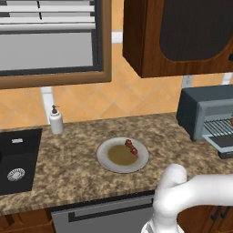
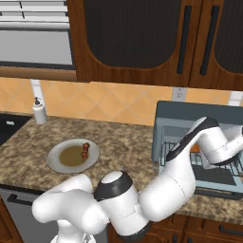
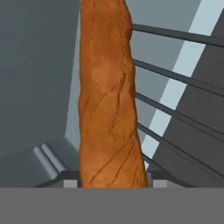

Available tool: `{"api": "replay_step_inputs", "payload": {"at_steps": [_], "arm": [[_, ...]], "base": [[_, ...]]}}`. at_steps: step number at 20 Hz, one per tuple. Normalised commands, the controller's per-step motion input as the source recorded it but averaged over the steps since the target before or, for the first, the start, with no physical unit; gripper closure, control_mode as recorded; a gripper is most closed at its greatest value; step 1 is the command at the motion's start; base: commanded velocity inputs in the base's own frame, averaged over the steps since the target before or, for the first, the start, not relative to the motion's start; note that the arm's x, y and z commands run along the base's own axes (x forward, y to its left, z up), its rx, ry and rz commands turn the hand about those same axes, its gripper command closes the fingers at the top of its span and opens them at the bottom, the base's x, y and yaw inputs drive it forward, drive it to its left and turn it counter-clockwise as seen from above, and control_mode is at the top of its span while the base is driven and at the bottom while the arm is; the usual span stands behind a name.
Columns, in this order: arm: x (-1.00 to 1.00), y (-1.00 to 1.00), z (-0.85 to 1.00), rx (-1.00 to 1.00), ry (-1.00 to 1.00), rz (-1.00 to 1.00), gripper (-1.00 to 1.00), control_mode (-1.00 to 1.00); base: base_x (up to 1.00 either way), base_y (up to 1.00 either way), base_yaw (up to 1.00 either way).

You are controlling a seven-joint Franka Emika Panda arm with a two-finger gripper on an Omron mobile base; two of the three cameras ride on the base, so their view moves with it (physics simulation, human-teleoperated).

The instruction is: Pick up the kebab skewer and baguette bread, and place them inside the toaster oven. Close the toaster oven door and start by setting the timer.

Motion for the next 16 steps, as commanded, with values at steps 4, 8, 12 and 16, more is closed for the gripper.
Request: {"api": "replay_step_inputs", "payload": {"at_steps": [4,8,12,16], "arm": [[0.0,0.43,-0.25,0.0,-0.03,-0.1,1.0,-1.0],[0.0,0.53,-0.29,0.0,-0.07,-0.13,1.0,-1.0],[0.0,0.57,-0.34,0.0,-0.1,-0.15,-1.0,-1.0],[0.03,0.09,-0.06,0.0,-0.03,-0.05,-1.0,-1.0]], "base": [[0.0,0.0,0.0],[0.0,0.0,0.0],[0.0,0.0,0.0],[0.0,0.0,0.0]]}}
